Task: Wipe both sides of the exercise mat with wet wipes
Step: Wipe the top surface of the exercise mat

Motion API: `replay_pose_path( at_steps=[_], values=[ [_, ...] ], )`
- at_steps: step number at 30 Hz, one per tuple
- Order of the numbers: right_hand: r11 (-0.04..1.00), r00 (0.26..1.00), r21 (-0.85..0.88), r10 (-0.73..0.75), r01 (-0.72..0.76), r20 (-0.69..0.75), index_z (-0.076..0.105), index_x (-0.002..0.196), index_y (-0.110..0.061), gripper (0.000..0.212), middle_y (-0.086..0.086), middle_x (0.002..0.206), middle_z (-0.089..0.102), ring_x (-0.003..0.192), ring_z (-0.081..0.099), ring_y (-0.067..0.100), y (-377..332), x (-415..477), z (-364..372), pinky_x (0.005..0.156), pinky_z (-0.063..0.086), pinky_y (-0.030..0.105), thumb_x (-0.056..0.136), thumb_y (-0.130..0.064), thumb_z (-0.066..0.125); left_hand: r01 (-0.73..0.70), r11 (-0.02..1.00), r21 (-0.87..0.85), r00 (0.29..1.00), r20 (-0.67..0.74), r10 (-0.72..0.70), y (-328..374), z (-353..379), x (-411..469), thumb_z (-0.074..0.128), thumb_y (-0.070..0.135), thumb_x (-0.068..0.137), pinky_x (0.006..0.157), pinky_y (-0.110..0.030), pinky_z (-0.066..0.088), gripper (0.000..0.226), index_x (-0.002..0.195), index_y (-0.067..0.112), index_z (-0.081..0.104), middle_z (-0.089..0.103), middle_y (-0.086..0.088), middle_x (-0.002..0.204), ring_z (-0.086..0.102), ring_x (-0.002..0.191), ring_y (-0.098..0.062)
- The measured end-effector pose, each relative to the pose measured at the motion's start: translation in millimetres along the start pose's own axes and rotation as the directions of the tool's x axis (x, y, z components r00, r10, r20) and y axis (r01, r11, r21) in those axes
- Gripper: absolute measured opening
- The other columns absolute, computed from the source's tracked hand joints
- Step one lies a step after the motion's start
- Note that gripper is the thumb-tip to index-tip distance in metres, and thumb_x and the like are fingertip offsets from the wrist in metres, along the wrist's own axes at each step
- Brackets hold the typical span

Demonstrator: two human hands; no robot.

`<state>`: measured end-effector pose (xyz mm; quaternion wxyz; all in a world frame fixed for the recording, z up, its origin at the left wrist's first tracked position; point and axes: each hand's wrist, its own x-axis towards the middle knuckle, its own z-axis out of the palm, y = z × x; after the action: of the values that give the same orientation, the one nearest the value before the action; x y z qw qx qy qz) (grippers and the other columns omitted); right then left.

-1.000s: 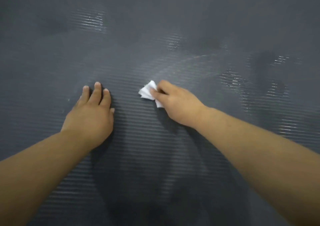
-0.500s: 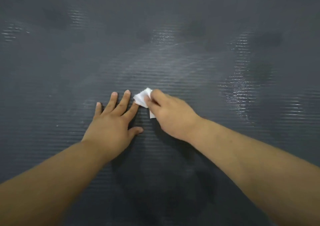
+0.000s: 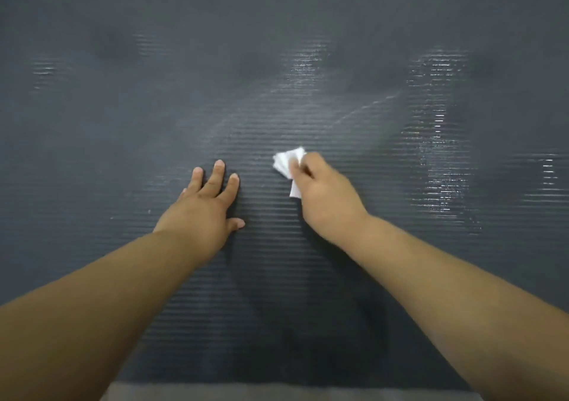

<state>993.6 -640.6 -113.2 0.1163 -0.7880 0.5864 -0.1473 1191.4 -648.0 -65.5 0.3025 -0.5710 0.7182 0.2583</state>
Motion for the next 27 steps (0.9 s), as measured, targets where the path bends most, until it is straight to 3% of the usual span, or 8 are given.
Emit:
replay_pose_path(
  at_steps=[3,7,10,15,18,20,23,27],
  values=[
    [0.997,0.999,-0.064,-0.042,0.044,0.019,0.064,0.110,0.002,0.047,0.017,0.091,0.059,0.059,0.057,0.030,20,-4,-9,0.044,0.044,0.031,0.081,-0.017,0.033,-0.025,0.998,0.051,1.000,-0.002,0.025,-3,1,0,0.032,0.049,0.097,0.116,-0.037,0.008,0.073,0.148,0.024,-0.013,-0.029,0.003,0.153,-0.020,0.143,-0.025],
    [0.808,0.816,-0.115,0.571,-0.577,-0.088,0.052,0.113,0.000,0.025,0.021,0.121,0.041,0.082,0.047,0.034,98,-10,-51,0.081,0.043,0.039,0.092,-0.009,0.043,-0.057,0.983,0.176,0.998,0.027,0.053,-8,-4,3,0.027,0.054,0.095,0.115,-0.042,0.022,0.074,0.148,0.024,-0.016,-0.028,0.001,0.153,-0.016,0.143,-0.027],
    [0.671,0.681,-0.123,0.728,-0.731,-0.076,0.048,0.120,0.002,0.030,0.021,0.129,0.036,0.094,0.052,0.039,92,-17,-59,0.085,0.041,0.038,0.091,-0.007,0.044,-0.086,0.966,0.242,0.996,0.056,0.074,-6,-13,2,0.029,0.054,0.095,0.112,-0.042,0.025,0.075,0.149,0.022,-0.013,-0.024,-0.003,0.155,-0.010,0.144,-0.030],
    [0.987,0.982,-0.033,0.161,-0.159,0.102,0.059,0.117,0.001,0.044,0.014,0.113,0.048,0.066,0.060,0.030,-16,-37,-14,0.058,0.043,0.030,0.081,-0.008,0.035,-0.117,0.939,0.323,0.993,0.043,0.109,-11,-9,3,0.021,0.057,0.094,0.109,-0.042,0.032,0.074,0.148,0.022,-0.016,-0.025,-0.004,0.154,-0.008,0.144,-0.032],
    [1.000,0.976,-0.009,-0.022,0.025,0.217,0.059,0.118,0.000,0.048,0.013,0.104,0.051,0.058,0.057,0.028,-17,-52,-18,0.045,0.045,0.030,0.084,-0.016,0.030,-0.126,0.929,0.347,0.992,0.029,0.124,-13,-8,4,0.017,0.057,0.095,0.108,-0.042,0.032,0.073,0.147,0.021,-0.018,-0.025,-0.005,0.154,-0.007,0.144,-0.033],
    [0.971,0.968,-0.135,0.216,-0.198,0.131,0.050,0.129,-0.005,0.043,0.017,0.111,0.050,0.069,0.056,0.034,19,-50,-34,0.058,0.047,0.039,0.091,-0.016,0.033,-0.135,0.934,0.330,0.991,0.023,0.135,-13,-8,4,0.018,0.056,0.095,0.108,-0.044,0.031,0.073,0.147,0.020,-0.017,-0.025,-0.006,0.154,-0.007,0.144,-0.034],
    [0.716,0.735,-0.243,0.677,-0.655,0.013,0.047,0.120,-0.004,0.032,0.017,0.123,0.037,0.077,0.049,0.032,61,-51,-56,0.072,0.043,0.037,0.088,-0.003,0.042,-0.150,0.946,0.286,0.988,-0.002,0.157,-16,-2,4,0.018,0.055,0.096,0.110,-0.044,0.029,0.072,0.147,0.019,-0.018,-0.026,-0.007,0.153,-0.010,0.143,-0.035],
    [0.580,0.591,-0.143,0.805,-0.802,-0.053,0.045,0.121,-0.001,0.033,0.013,0.126,0.036,0.077,0.043,0.027,29,-57,-35,0.074,0.040,0.031,0.088,-0.004,0.046,-0.167,0.955,0.246,0.981,-0.054,0.185,-15,7,4,0.015,0.050,0.098,0.114,-0.043,0.019,0.069,0.147,0.015,-0.017,-0.026,-0.011,0.153,-0.011,0.142,-0.040]
  ],
)
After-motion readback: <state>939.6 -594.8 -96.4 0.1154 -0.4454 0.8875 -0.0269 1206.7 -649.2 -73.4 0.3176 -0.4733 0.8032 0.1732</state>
